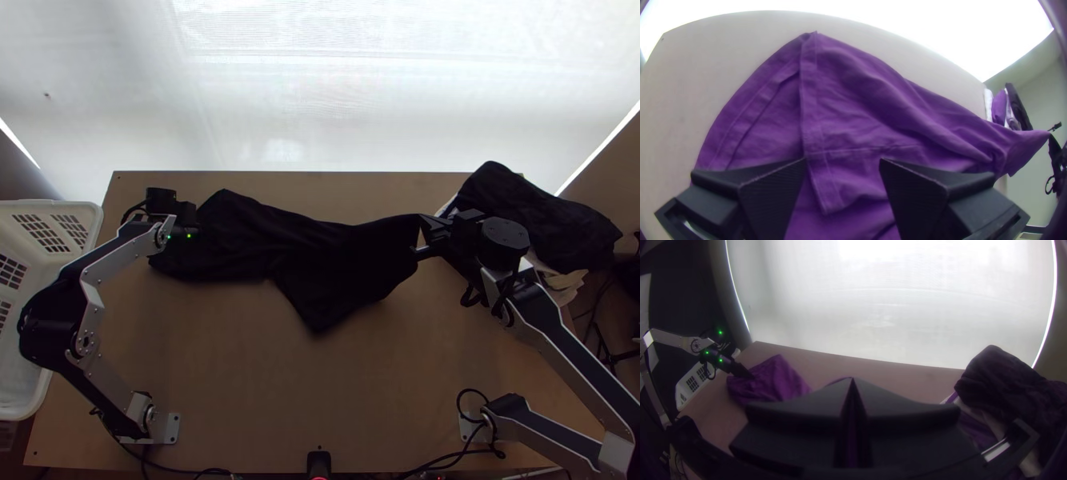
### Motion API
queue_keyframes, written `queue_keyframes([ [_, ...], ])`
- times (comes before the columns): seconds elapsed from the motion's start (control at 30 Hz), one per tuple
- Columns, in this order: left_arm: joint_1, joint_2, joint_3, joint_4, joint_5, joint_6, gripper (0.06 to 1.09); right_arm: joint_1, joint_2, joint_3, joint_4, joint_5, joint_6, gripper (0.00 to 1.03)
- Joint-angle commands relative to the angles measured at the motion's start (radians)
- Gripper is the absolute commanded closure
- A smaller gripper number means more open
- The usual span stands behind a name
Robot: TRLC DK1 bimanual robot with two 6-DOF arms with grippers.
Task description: Fold the t-shirt
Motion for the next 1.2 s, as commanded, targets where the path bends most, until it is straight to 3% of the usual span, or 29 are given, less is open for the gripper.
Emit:
queue_keyframes([
  [0.0, -0.001, 0.017, 0.008, 0.028, -0.033, 0.021, 0.29, -0.003, -0.002, -0.001, -0.001, 0.001, 0.000, 1.00],
  [0.63, -0.015, 0.055, 0.005, 0.028, -0.075, 0.035, 0.29, -0.009, -0.002, -0.002, -0.001, 0.001, 0.000, 1.00],
  [0.67, -0.014, 0.057, 0.005, 0.030, -0.080, 0.035, 0.35, -0.009, -0.002, -0.002, 0.001, 0.001, 0.000, 1.00],
  [0.7, -0.009, 0.047, 0.000, 0.082, -0.123, 0.016, 1.02, -0.009, -0.002, -0.004, -0.001, 0.001, 0.000, 1.00],
  [0.73, -0.004, 0.047, -0.002, 0.102, -0.132, 0.009, 1.06, -0.009, -0.002, -0.004, -0.001, 0.001, 0.000, 1.00],
  [1.17, 0.061, -0.014, -0.003, 0.111, -0.138, -0.010, 1.05, -0.009, -0.003, -0.004, -0.001, 0.001, -0.002, 1.00],
])
